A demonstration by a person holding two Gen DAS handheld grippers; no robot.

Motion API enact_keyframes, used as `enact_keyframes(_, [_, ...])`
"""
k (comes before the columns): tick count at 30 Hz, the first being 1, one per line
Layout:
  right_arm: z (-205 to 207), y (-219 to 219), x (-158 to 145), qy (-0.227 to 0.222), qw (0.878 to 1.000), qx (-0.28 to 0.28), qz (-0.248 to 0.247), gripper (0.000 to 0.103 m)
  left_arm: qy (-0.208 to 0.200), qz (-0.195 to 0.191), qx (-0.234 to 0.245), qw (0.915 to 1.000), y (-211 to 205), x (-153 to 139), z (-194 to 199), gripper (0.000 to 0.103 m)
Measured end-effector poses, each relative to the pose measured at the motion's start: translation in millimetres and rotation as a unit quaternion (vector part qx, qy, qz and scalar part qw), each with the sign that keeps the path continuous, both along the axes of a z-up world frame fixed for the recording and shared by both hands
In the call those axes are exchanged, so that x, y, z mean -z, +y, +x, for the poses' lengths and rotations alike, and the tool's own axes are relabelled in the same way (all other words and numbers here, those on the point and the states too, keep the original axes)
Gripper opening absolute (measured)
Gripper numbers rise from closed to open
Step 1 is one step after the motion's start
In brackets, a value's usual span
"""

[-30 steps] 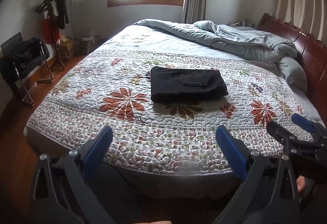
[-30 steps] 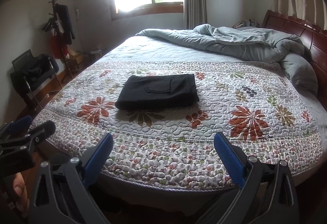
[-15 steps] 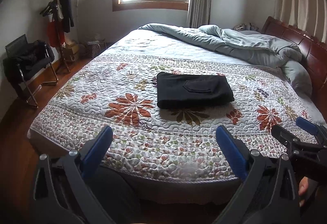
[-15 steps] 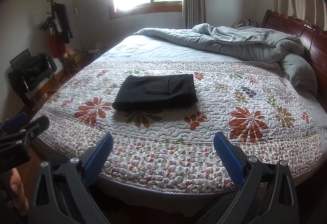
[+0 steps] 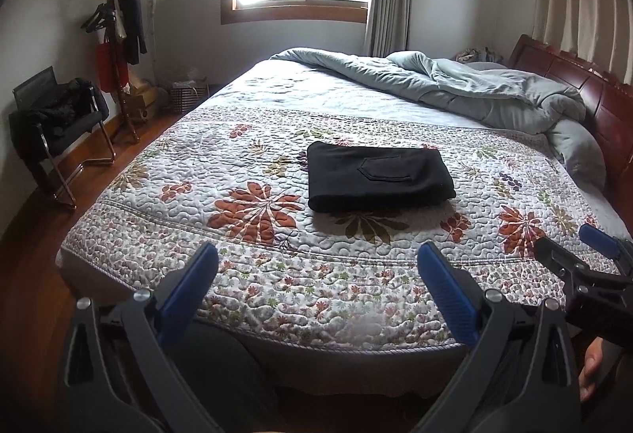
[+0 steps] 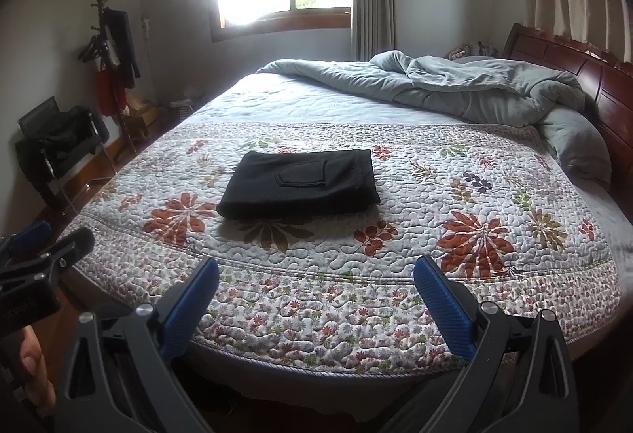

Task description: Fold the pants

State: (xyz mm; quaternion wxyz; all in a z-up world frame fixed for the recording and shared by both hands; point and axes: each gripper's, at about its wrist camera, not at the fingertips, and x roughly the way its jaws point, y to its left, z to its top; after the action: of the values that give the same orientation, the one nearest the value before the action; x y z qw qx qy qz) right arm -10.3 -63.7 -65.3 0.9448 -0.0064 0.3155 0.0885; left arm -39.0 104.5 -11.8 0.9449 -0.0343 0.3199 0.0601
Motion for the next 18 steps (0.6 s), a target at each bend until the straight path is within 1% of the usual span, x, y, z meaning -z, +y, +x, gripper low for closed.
enact_keyframes(18, [0.9,-0.6,2.2,0.003,1.0,0.001,0.001,0.099,0.005,0.003,-0.002,1.0,0.9,2.6,1.1,0.1])
